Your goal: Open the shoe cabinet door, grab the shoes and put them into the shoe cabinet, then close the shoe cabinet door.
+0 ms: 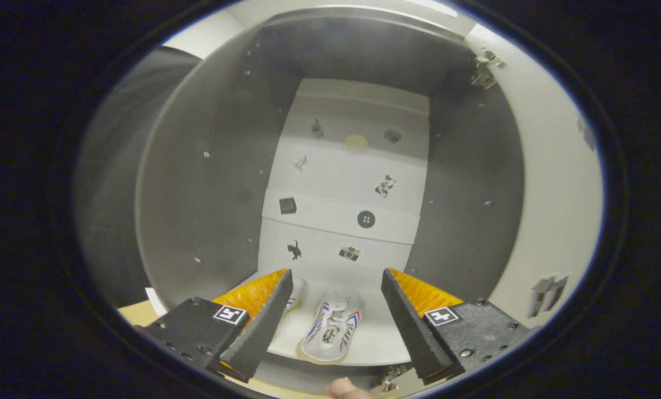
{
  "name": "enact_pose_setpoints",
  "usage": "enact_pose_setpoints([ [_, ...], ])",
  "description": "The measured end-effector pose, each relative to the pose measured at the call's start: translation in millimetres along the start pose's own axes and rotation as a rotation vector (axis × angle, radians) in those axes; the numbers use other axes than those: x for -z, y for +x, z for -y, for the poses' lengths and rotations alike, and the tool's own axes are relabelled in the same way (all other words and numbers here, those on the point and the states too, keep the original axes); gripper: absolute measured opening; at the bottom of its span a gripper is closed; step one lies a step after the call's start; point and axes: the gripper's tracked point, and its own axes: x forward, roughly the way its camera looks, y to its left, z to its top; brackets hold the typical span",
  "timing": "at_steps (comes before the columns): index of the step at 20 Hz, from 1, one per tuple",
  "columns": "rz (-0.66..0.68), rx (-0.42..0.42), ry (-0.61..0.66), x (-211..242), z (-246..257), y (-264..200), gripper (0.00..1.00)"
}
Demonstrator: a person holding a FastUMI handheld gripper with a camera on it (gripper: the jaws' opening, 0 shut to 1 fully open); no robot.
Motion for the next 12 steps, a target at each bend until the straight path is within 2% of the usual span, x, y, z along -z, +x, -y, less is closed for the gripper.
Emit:
enact_pose_setpoints([
  [1, 0.001, -0.004, 0.013, -7, -4, -17, 1.00],
  [6, -0.067, -0.036, 0.127, -32, -27, -110, 1.00],
  [12, -0.155, -0.053, 0.185, -74, -30, -231, 1.00],
])
